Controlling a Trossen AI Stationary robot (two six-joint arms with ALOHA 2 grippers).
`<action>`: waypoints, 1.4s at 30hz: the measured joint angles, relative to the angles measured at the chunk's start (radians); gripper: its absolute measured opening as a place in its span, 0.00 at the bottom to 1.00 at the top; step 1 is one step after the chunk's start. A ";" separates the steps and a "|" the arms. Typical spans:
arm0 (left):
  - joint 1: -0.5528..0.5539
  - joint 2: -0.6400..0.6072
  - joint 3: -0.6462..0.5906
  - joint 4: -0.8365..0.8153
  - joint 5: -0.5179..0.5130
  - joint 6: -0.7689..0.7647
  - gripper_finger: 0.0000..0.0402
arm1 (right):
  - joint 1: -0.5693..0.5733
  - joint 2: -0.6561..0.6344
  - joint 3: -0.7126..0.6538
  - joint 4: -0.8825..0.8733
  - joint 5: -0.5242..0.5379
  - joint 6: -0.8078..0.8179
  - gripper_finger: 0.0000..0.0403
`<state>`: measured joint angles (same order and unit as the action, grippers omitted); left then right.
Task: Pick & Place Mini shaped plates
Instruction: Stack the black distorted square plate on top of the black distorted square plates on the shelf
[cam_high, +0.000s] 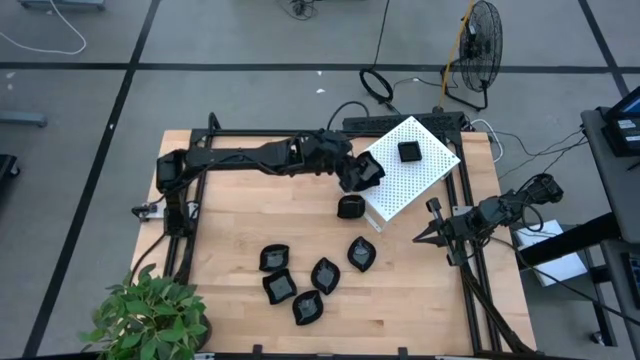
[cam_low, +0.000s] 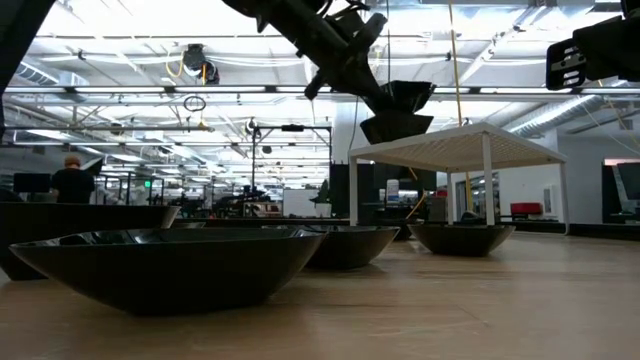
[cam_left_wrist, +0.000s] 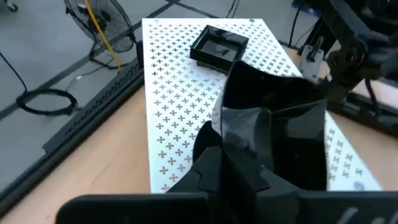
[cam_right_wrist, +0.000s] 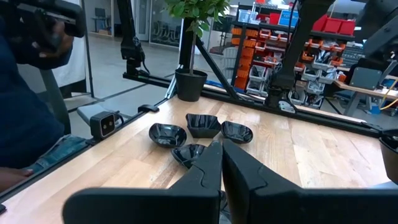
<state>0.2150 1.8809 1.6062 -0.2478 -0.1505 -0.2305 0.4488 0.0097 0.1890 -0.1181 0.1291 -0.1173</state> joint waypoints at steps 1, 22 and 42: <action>0.000 0.000 0.000 -0.007 0.000 0.014 0.02 | 0.000 0.000 0.000 0.000 0.000 0.000 0.00; 0.005 -0.001 0.000 -0.036 -0.007 0.072 0.09 | 0.000 0.000 0.000 0.000 0.000 0.000 0.00; -0.045 -0.047 0.000 0.001 -0.045 0.354 0.29 | 0.000 0.000 0.000 0.000 0.000 0.000 0.00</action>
<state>0.1696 1.8335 1.6062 -0.2464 -0.1951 0.1232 0.4485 0.0097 0.1890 -0.1179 0.1291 -0.1172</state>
